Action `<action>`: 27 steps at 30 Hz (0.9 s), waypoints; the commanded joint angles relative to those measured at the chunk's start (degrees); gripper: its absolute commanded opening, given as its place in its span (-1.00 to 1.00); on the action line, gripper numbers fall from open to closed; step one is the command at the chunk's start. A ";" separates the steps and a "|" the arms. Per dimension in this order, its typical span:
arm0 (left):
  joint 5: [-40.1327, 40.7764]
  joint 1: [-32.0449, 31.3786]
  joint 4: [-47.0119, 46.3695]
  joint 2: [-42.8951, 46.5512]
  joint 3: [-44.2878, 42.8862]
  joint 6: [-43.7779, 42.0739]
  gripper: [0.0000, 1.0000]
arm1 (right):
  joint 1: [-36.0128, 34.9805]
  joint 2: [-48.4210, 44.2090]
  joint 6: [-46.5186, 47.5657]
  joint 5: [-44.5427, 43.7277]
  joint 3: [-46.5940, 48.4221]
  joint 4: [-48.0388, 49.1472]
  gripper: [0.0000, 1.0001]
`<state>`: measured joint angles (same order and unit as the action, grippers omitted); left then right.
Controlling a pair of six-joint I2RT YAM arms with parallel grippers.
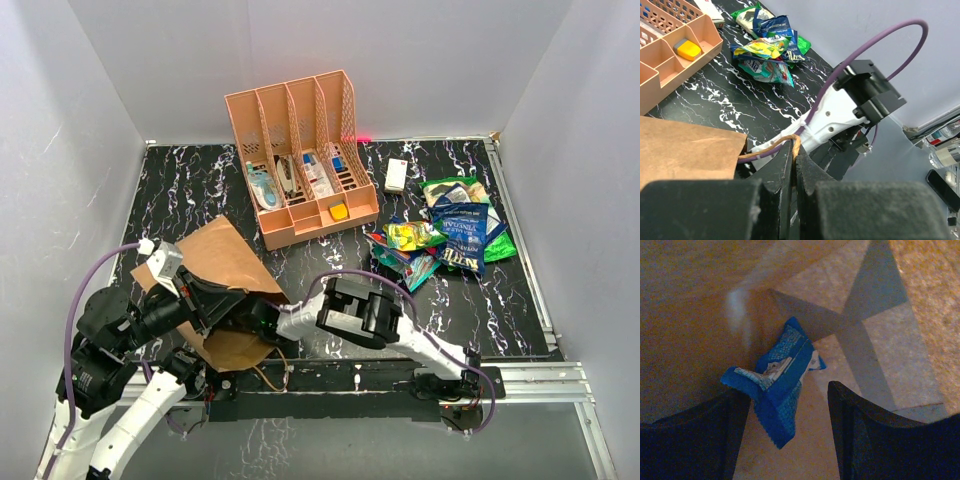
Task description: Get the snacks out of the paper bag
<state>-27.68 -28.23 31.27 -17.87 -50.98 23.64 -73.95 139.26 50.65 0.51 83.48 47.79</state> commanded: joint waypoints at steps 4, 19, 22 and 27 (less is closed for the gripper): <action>0.38 -0.15 -0.05 0.73 -2.82 0.20 -1.00 | 2.73 4.76 0.54 -2.83 10.50 -0.54 0.03; 15.35 -0.16 2.24 4.17 -0.92 0.27 -1.00 | 0.84 -11.91 -2.20 -8.29 -12.20 5.69 -0.78; 16.64 -0.16 2.21 3.99 -0.76 0.31 -1.00 | -1.21 -15.69 -4.34 -9.59 -16.85 6.53 -0.78; 18.27 -0.16 1.45 3.51 -0.40 0.36 -1.00 | -4.37 -24.40 -11.27 -9.75 -26.43 6.59 -0.78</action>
<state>-11.92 -28.25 34.35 -13.80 -51.70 23.83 -76.03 122.67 45.76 -8.27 62.22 49.63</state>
